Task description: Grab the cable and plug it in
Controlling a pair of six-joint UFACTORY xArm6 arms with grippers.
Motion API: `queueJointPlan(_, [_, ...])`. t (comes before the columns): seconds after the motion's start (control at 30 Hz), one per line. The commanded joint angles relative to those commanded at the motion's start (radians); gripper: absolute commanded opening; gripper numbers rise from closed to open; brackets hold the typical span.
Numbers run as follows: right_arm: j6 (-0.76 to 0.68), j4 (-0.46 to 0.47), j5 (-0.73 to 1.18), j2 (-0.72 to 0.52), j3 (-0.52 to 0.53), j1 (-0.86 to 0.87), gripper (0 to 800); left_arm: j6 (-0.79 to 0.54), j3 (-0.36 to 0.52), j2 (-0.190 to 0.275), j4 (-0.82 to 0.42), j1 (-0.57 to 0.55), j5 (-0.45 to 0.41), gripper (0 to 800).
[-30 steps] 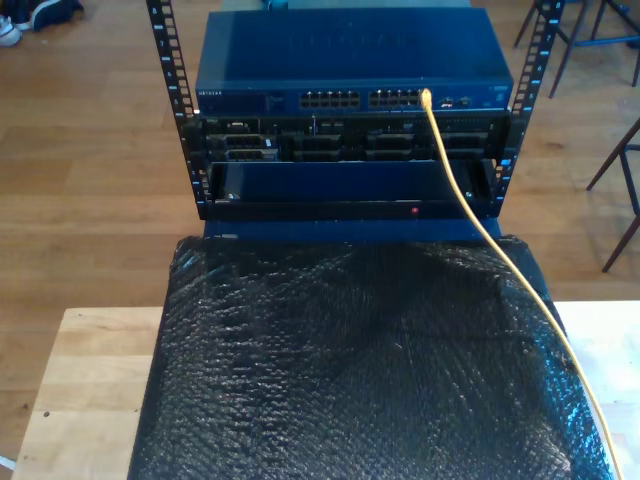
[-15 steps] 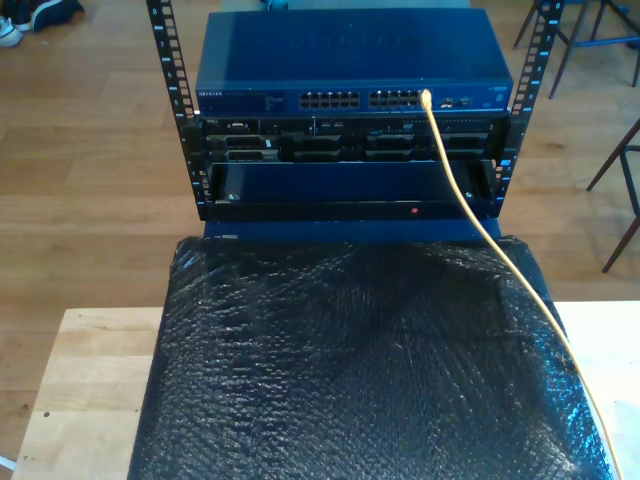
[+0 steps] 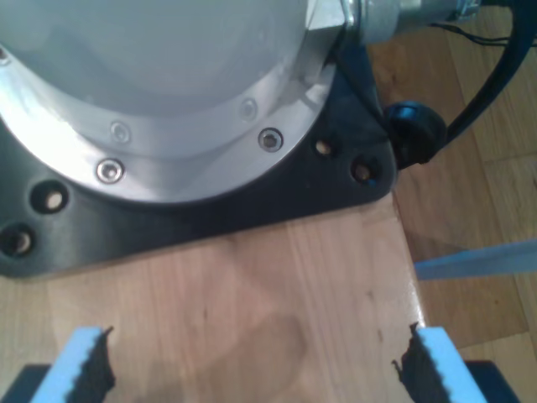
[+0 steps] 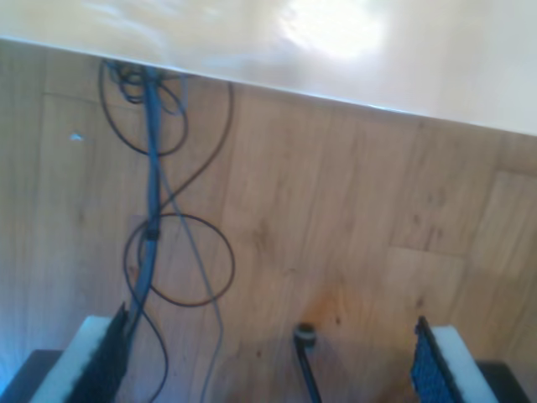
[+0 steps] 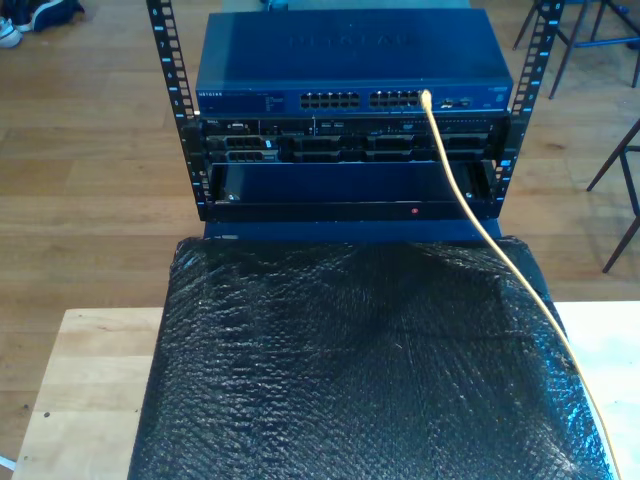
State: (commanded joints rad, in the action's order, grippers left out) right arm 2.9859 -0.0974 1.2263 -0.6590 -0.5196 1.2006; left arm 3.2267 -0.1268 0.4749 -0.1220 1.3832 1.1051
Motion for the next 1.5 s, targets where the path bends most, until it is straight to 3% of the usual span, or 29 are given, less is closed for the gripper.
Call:
queueJointPlan(0.8, [0.201, 0.015, 0.011, -0.034, 0.195, 0.241, 799, 0.0, 0.0, 0.0, 0.0, 0.0, 0.0, 800])
queueJointPlan(1.5, [0.203, 0.014, -0.126, -0.064, 0.385, 0.267, 799, 0.0, 0.0, 0.0, 0.0, 0.0, 0.0, 800])
